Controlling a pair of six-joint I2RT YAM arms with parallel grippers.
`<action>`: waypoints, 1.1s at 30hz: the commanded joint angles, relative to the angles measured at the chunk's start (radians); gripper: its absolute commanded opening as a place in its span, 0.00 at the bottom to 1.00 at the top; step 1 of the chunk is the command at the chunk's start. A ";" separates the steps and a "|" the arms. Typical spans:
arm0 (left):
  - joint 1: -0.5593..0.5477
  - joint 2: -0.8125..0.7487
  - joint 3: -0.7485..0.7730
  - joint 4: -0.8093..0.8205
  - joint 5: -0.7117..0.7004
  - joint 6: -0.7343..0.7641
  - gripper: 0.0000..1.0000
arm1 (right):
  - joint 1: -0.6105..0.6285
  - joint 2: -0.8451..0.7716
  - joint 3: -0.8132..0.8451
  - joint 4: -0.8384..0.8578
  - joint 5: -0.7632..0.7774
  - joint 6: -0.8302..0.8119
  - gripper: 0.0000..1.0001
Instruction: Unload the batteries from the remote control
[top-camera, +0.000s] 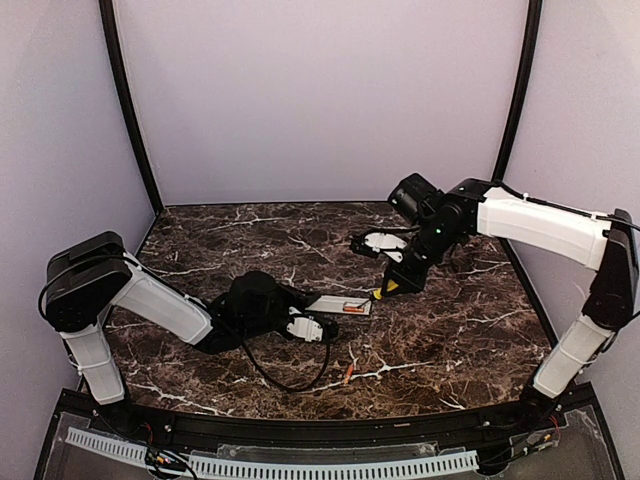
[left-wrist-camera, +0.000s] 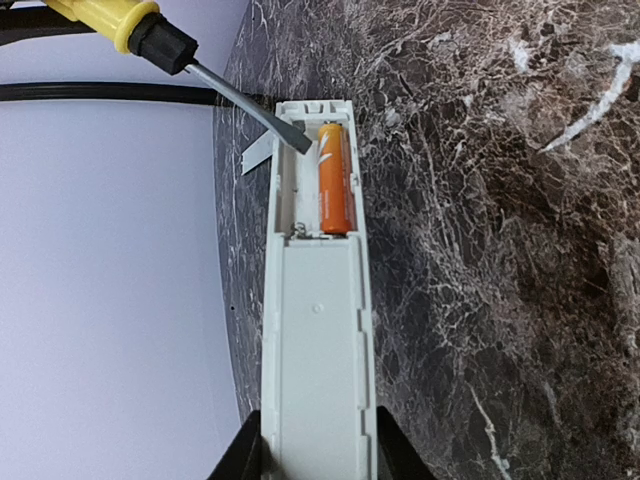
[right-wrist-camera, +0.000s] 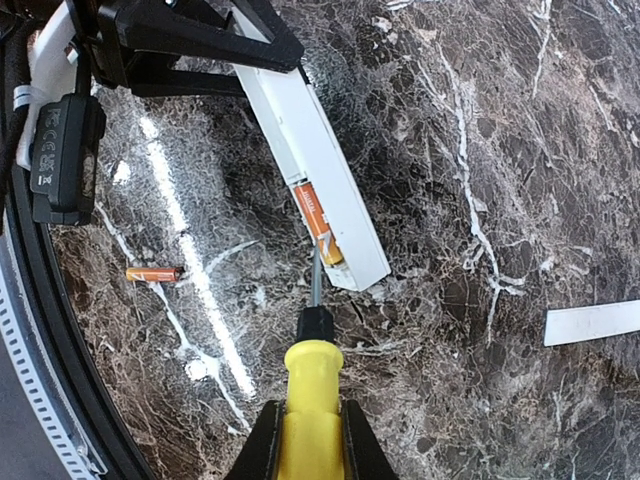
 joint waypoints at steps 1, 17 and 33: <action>-0.002 -0.049 -0.006 0.011 0.008 -0.019 0.00 | 0.016 0.010 0.042 -0.014 0.017 -0.009 0.00; -0.003 -0.061 0.001 -0.017 0.018 -0.041 0.00 | 0.043 0.037 0.050 -0.011 0.056 0.007 0.00; -0.002 -0.065 0.023 -0.073 0.019 -0.076 0.00 | 0.062 0.012 0.058 -0.003 0.130 0.033 0.00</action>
